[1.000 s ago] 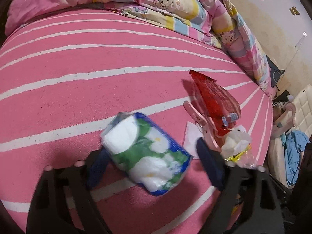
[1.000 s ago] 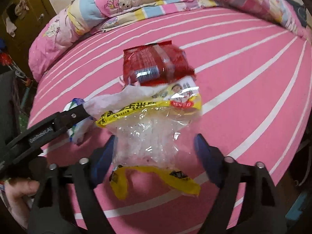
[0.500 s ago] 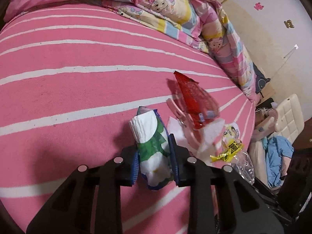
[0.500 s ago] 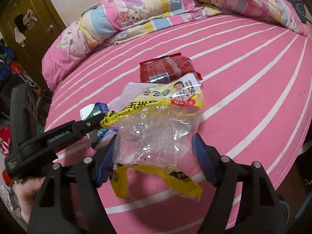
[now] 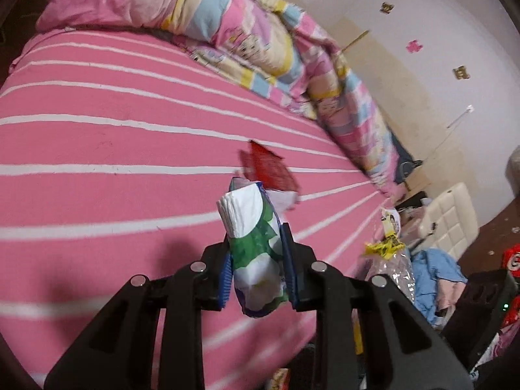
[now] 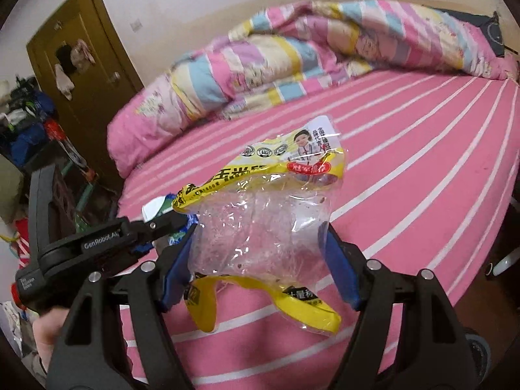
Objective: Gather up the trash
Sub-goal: 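Carry the tissue pack and plastic bag in both tools to the bin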
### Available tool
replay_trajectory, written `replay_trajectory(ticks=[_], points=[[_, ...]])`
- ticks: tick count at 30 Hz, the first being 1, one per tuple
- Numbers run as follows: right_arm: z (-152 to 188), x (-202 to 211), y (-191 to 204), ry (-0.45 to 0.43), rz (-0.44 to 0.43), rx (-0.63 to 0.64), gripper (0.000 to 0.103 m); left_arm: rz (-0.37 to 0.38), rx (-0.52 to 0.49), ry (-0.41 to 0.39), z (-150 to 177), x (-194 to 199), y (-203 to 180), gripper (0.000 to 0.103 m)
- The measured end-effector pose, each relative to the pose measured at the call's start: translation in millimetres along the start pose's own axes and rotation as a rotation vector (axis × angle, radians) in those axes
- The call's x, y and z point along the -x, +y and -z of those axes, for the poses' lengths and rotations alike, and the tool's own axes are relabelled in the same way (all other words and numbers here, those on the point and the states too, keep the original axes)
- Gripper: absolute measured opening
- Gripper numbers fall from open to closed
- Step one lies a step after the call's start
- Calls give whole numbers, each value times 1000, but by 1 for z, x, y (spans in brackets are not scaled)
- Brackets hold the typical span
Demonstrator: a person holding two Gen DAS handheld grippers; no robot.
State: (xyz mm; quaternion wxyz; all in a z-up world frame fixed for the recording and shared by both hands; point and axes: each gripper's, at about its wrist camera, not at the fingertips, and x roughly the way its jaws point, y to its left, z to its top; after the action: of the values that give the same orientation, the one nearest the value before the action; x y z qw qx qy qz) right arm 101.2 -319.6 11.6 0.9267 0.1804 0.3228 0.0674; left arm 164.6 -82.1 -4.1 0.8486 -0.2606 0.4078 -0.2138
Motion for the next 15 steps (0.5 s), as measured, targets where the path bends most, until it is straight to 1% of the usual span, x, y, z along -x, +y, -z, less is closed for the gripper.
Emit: replay_trajectory(ticks=[1, 3, 4, 5, 7, 8, 11, 15], points=[[2, 18, -3, -7, -3, -23, 73, 10, -3, -8, 5, 9, -5, 25], [4, 34, -8, -5, -5, -70, 73, 17, -11, -18, 14, 22, -15, 25], [9, 51, -18, -9, -15, -132, 73, 32, -12, -12, 20, 29, -23, 25], [11, 59, -21, -12, -14, -148, 73, 39, -13, -5, 25, 33, -28, 25], [18, 80, -28, -27, 3, -168, 73, 56, -20, 5, 36, 42, -41, 25], [26, 100, -35, -40, 20, -185, 73, 66, -27, 13, 42, 46, -49, 25], [42, 129, -51, -50, 53, -212, 73, 90, -51, 31, 63, 57, -73, 25], [66, 165, -71, -44, 100, -224, 73, 121, -81, 93, 94, 56, -103, 25]])
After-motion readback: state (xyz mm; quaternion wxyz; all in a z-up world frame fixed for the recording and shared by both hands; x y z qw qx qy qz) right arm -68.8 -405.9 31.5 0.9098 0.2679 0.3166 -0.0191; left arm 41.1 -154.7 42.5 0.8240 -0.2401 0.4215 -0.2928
